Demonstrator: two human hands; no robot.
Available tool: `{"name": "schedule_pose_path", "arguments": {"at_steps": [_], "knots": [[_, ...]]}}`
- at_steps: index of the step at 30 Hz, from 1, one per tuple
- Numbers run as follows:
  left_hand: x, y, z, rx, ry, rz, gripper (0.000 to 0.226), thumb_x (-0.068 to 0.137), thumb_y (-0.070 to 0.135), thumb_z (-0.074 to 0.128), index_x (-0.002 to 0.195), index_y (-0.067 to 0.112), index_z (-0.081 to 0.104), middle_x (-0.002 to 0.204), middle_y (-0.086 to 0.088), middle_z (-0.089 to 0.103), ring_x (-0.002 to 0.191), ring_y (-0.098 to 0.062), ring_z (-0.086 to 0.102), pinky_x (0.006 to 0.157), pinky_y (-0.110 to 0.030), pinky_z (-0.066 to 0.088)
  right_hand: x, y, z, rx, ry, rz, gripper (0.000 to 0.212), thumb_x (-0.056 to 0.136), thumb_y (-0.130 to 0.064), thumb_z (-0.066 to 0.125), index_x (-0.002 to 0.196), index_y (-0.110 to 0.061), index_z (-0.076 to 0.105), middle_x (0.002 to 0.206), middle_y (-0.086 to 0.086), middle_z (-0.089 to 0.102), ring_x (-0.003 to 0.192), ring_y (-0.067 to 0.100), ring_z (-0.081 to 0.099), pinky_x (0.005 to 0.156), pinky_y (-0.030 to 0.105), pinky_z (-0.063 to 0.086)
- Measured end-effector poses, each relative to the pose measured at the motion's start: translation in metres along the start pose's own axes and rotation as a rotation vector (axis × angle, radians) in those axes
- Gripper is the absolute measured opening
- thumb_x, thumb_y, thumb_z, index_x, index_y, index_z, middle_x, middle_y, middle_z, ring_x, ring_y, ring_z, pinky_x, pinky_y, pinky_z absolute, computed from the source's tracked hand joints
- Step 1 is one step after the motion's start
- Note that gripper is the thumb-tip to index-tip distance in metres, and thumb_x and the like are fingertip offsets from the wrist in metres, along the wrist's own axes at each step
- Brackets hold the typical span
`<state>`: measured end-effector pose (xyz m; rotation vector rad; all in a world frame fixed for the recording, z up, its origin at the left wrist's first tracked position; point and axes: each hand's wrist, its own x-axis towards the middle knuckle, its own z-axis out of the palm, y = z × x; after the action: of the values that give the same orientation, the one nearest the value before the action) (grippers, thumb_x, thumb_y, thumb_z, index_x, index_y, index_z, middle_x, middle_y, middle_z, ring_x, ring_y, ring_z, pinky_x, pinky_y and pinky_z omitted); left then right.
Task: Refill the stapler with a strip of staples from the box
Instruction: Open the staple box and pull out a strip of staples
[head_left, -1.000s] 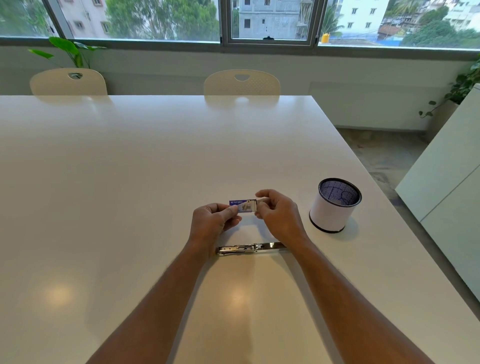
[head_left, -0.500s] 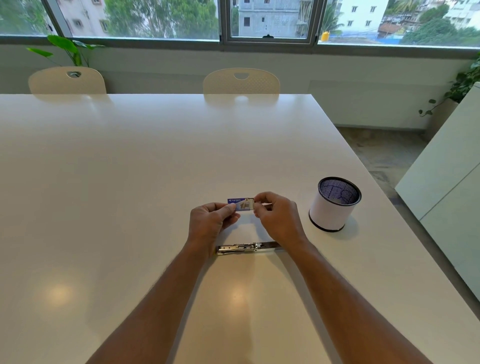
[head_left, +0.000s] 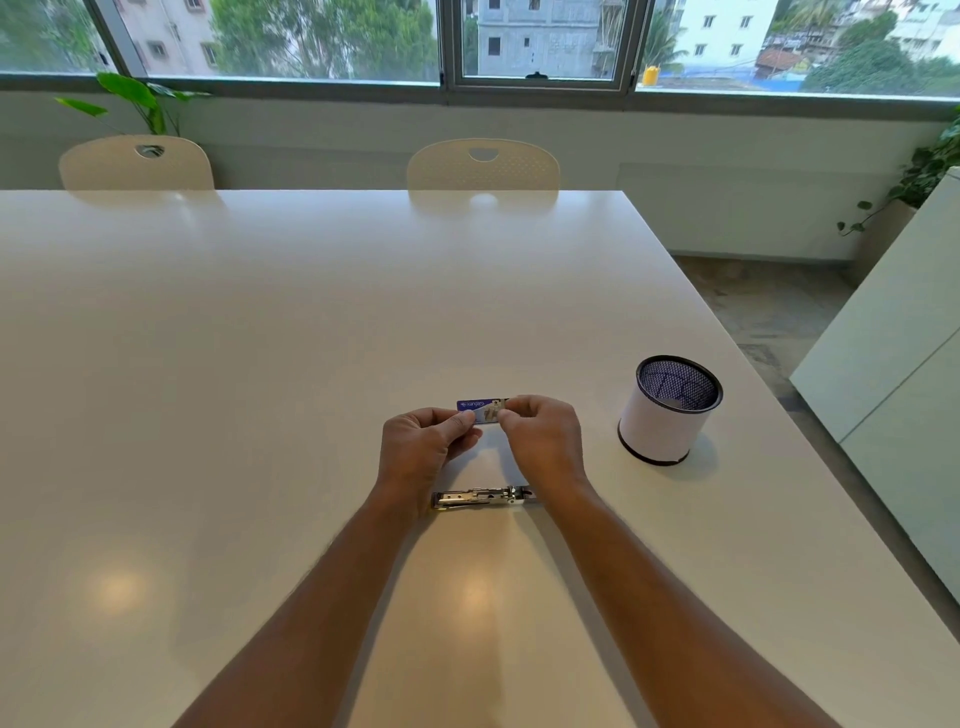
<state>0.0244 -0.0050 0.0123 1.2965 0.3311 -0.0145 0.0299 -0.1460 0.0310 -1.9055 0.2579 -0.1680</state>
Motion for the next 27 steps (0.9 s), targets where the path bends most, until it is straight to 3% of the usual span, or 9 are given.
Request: {"name": "schedule_pose_path", "arguments": {"at_steps": [8, 11, 16, 21, 27], "knots": [[0.0006, -0.0004, -0.0007, -0.012, 0.005, 0.008, 0.015, 0.087, 0.005, 0.079, 0.095, -0.007, 0.076, 0.087, -0.023, 0.078, 0.082, -0.027, 0.077, 0.081, -0.032, 0.064, 0.0023, 0.0, 0.0025, 0.164, 0.015, 0.138, 0.004, 0.088, -0.016, 0.072, 0.087, -0.012, 0.075, 0.088, 0.0, 0.072, 0.089, 0.018, 0.068, 0.088, 0.039, 0.059], [0.0012, 0.0005, -0.0004, -0.031, 0.012, 0.003, 0.014, 0.086, 0.004, 0.079, 0.093, -0.008, 0.076, 0.087, -0.025, 0.077, 0.079, -0.027, 0.076, 0.079, -0.031, 0.064, 0.0027, 0.0006, 0.0023, 0.117, 0.026, 0.107, 0.007, 0.089, -0.016, 0.071, 0.081, -0.017, 0.073, 0.084, -0.005, 0.069, 0.086, 0.016, 0.066, 0.086, 0.037, 0.058], [0.0013, 0.0013, 0.0006, -0.043, 0.023, -0.006, 0.015, 0.086, 0.003, 0.079, 0.093, -0.009, 0.075, 0.082, -0.022, 0.077, 0.076, -0.026, 0.075, 0.077, -0.03, 0.065, 0.004, 0.0015, -0.0022, 0.061, 0.034, 0.059, 0.007, 0.092, -0.014, 0.067, 0.091, -0.015, 0.074, 0.086, -0.002, 0.071, 0.084, 0.015, 0.066, 0.083, 0.034, 0.058], [0.0006, 0.0022, 0.0013, -0.045, 0.03, 0.0, 0.011, 0.088, 0.004, 0.077, 0.091, -0.007, 0.076, 0.08, -0.02, 0.077, 0.071, -0.022, 0.075, 0.073, -0.027, 0.065, 0.0019, 0.0024, -0.0047, 0.022, 0.038, 0.011, 0.011, 0.092, -0.013, 0.067, 0.1, -0.014, 0.075, 0.093, 0.0, 0.073, 0.088, 0.013, 0.067, 0.087, 0.039, 0.06], [0.0011, 0.0017, 0.002, -0.01, 0.02, 0.018, 0.012, 0.088, 0.006, 0.078, 0.091, -0.006, 0.077, 0.078, -0.017, 0.077, 0.073, -0.021, 0.074, 0.075, -0.026, 0.064, -0.0024, 0.0024, -0.0053, -0.128, 0.076, -0.156, 0.013, 0.09, -0.02, 0.071, 0.1, -0.011, 0.075, 0.095, 0.004, 0.074, 0.086, 0.015, 0.068, 0.082, 0.032, 0.059]]}}
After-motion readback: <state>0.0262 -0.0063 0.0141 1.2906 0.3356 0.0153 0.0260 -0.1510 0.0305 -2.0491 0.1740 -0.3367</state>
